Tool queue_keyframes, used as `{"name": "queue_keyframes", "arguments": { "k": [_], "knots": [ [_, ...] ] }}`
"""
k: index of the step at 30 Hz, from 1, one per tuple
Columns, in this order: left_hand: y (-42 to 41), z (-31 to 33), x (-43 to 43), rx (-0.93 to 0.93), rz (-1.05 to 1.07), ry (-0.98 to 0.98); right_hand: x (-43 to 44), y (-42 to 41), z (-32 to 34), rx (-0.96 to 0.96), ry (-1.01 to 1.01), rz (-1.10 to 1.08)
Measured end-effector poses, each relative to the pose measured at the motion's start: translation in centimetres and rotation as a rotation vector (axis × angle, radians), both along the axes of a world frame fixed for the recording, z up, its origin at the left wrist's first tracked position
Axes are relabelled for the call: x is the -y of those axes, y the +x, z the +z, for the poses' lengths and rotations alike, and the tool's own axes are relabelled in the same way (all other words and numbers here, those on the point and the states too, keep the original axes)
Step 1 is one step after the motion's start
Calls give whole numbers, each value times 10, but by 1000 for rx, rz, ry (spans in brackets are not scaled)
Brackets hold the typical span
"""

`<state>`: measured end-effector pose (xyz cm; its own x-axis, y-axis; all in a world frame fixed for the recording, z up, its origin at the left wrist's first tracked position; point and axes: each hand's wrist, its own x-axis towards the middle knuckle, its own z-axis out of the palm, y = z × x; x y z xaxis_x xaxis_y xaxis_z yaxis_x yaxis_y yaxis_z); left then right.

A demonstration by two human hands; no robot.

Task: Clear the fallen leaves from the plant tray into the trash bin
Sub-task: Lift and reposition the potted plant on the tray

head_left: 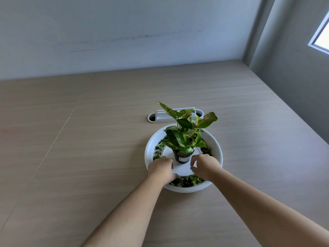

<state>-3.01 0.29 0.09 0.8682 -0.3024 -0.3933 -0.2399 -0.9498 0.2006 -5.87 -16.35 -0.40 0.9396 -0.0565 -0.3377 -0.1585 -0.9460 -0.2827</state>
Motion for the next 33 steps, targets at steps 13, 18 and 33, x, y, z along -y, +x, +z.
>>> {"name": "queue_keyframes", "arguments": {
  "k": [13,18,33],
  "knots": [
    [-14,-18,5,30,-139,56,-23,-13,-28,-64,-98,147],
    [-9,-23,5,-21,-131,-5,-20,-10,-33,-110,-17,96],
    [1,19,-21,53,-35,-391,-21,-15,10,119,172,-294]
  ]
}}
